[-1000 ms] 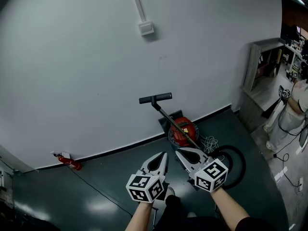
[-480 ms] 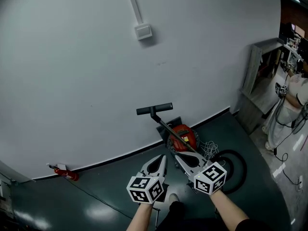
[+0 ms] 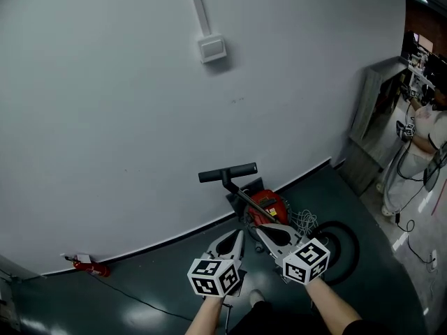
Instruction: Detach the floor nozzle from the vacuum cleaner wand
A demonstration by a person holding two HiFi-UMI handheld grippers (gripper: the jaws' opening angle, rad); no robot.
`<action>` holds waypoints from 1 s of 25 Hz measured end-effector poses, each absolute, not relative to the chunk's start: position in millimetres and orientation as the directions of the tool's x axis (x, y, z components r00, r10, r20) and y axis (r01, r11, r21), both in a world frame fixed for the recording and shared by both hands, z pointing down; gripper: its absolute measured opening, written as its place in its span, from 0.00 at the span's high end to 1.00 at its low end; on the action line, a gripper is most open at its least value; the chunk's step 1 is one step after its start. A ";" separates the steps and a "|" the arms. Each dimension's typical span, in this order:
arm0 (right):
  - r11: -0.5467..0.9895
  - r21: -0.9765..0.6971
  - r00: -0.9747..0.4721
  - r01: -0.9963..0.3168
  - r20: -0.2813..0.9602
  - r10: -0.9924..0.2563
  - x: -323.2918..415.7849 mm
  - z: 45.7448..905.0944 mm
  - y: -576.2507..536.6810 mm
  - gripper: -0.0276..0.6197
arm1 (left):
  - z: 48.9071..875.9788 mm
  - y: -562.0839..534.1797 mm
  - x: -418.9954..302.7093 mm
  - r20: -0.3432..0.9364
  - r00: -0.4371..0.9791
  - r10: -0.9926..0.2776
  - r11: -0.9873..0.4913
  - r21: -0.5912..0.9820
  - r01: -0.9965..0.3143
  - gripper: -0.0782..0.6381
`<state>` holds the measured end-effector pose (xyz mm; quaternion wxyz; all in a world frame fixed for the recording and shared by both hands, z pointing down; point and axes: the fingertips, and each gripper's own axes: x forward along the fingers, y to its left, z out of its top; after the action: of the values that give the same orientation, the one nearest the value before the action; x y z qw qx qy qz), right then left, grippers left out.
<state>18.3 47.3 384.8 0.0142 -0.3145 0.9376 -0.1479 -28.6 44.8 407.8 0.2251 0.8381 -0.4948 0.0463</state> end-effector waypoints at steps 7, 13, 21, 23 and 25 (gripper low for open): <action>0.725 -0.287 -0.771 -0.626 0.086 -0.631 0.6 394.7 17.3 0.93 | 422.4 14.6 -53.4 0.314 0.532 -0.786 -0.425 0.350 -0.835 0.89; 0.712 -0.295 -0.764 -0.637 0.115 -0.635 -8.1 406.7 0.8 0.93 | 433.0 -2.0 -61.3 0.326 0.542 -0.775 -0.423 0.369 -0.827 0.89; 0.706 -0.313 -0.766 -0.635 0.140 -0.627 -14.0 420.2 -37.9 0.93 | 447.0 -35.4 -71.4 0.343 0.532 -0.774 -0.396 0.395 -0.829 0.89; 0.708 -0.320 -0.772 -0.629 0.147 -0.619 -15.7 423.6 -49.8 0.93 | 450.5 -45.6 -73.2 0.349 0.526 -0.776 -0.384 0.401 -0.832 0.89; 0.710 -0.327 -0.777 -0.624 0.157 -0.610 -16.9 428.7 -60.9 0.93 | 453.8 -55.6 -74.4 0.353 0.520 -0.778 -0.371 0.410 -0.834 0.89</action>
<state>-16.9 -60.9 428.7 -0.0188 -0.3338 0.9244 -0.1836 -74.4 -55.6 453.8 0.2774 0.8263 -0.4876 0.0502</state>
